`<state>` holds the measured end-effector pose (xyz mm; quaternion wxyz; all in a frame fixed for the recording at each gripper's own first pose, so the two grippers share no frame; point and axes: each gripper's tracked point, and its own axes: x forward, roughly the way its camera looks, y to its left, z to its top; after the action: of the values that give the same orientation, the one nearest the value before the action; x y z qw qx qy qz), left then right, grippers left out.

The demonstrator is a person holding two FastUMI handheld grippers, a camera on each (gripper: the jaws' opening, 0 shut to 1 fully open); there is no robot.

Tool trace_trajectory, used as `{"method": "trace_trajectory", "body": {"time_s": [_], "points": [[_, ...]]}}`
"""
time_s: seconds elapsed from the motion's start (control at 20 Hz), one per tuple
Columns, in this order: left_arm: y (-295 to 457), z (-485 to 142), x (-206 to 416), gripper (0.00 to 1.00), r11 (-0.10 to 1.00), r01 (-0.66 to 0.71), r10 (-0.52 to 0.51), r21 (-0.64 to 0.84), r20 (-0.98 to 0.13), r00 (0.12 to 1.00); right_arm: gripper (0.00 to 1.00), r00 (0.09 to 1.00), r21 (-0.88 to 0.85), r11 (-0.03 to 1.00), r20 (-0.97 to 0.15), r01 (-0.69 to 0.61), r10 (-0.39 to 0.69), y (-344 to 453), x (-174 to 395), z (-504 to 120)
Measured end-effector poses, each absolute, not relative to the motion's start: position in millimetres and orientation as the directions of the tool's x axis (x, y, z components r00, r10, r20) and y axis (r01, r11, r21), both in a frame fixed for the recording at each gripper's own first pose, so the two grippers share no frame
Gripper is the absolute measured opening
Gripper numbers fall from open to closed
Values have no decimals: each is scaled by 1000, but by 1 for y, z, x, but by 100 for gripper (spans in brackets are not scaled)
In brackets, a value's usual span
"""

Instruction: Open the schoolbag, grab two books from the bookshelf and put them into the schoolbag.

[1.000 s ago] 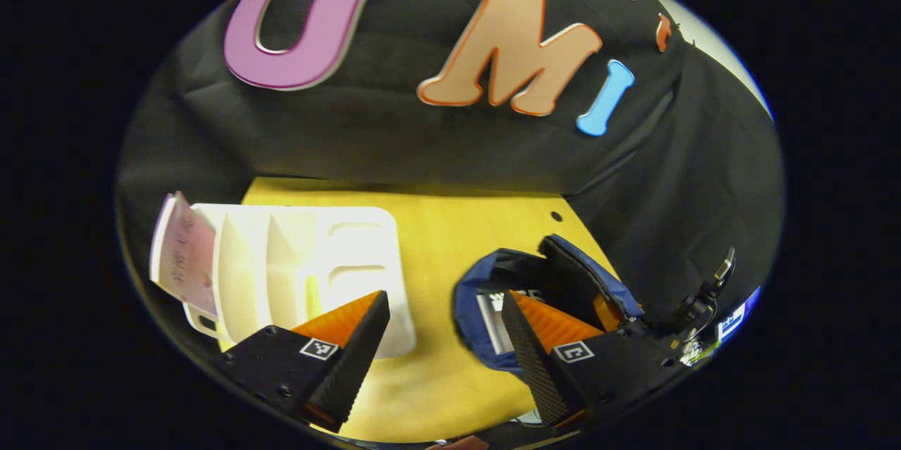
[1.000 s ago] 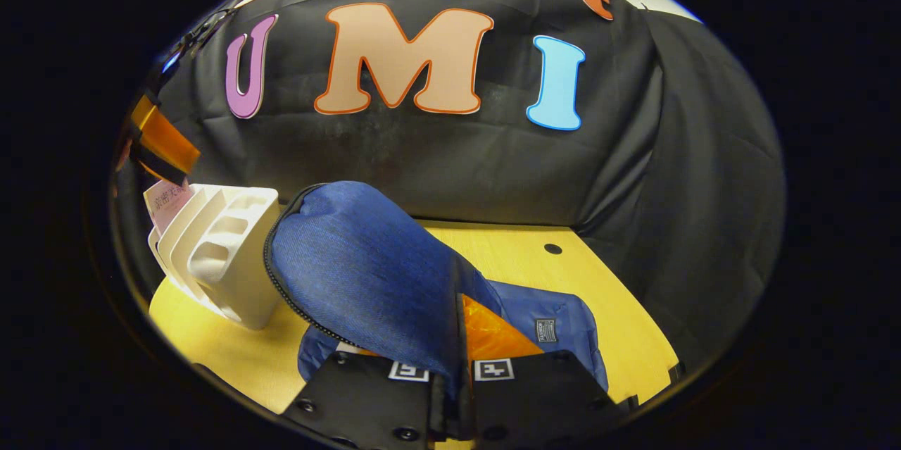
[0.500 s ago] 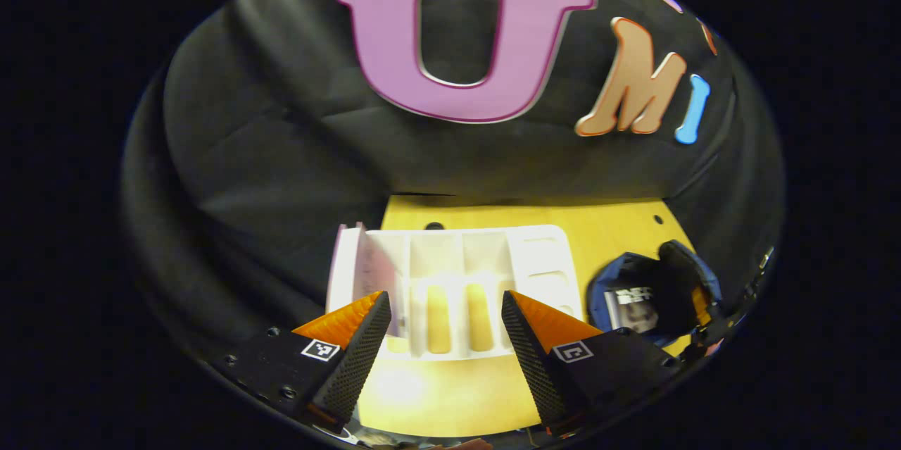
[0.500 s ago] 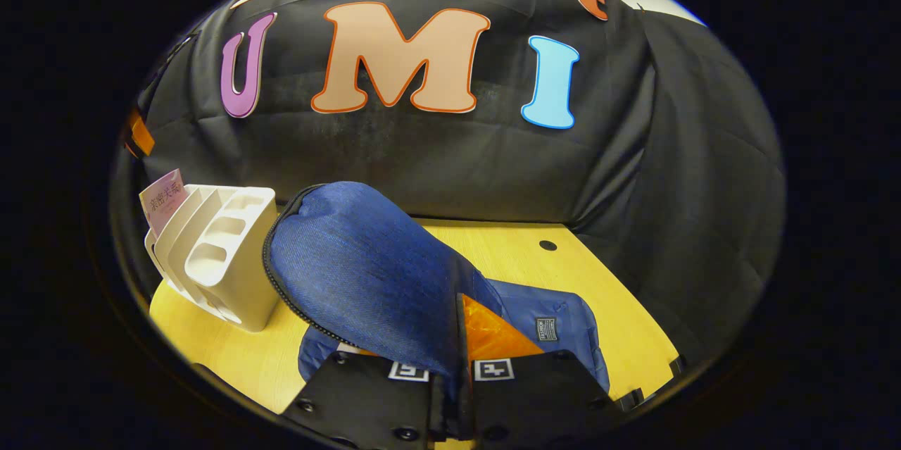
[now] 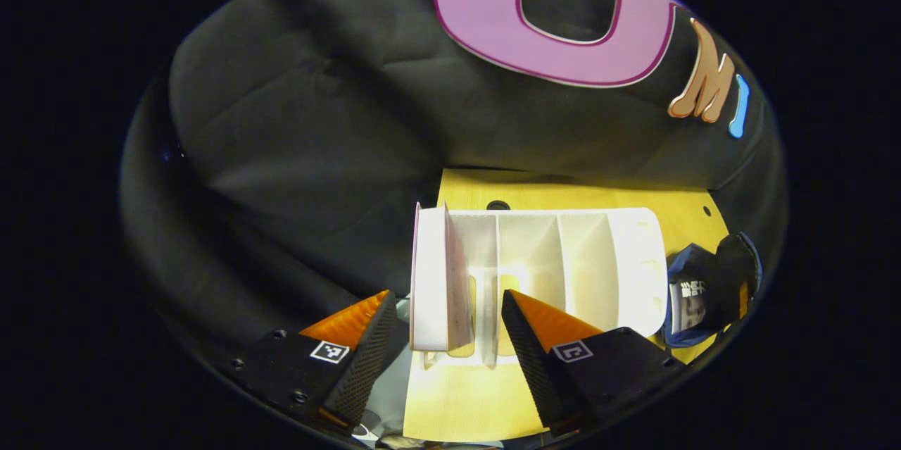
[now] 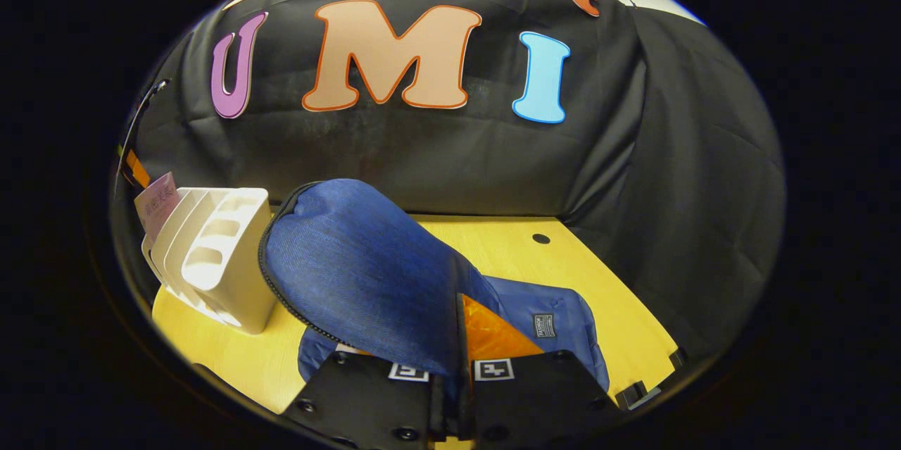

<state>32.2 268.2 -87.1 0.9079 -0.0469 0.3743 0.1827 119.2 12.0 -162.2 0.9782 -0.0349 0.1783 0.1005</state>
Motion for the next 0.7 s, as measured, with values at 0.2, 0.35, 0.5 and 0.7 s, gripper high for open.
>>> {"method": "trace_trajectory", "body": {"time_s": [0.2, 0.35, 0.5, 0.7], "points": [[284, -118, 47, 86, 927, -370, 284, 53, -745, 604, 10, 914, -35, 980, -368, -197, 171, 11, 119, -164], [289, -136, 54, 82, 929, -366, 268, 54, -779, 566, 10, 914, -39, 981, -371, -190, 163, 11, 118, -165], [287, -145, 64, 76, 940, -338, 243, 53, -798, 551, 10, 913, -45, 981, -374, -191, 161, 13, 118, -165], [279, -157, 71, 50, 945, -324, 215, 44, -832, 511, 10, 915, -48, 981, -371, -190, 160, 13, 118, -166]]}}
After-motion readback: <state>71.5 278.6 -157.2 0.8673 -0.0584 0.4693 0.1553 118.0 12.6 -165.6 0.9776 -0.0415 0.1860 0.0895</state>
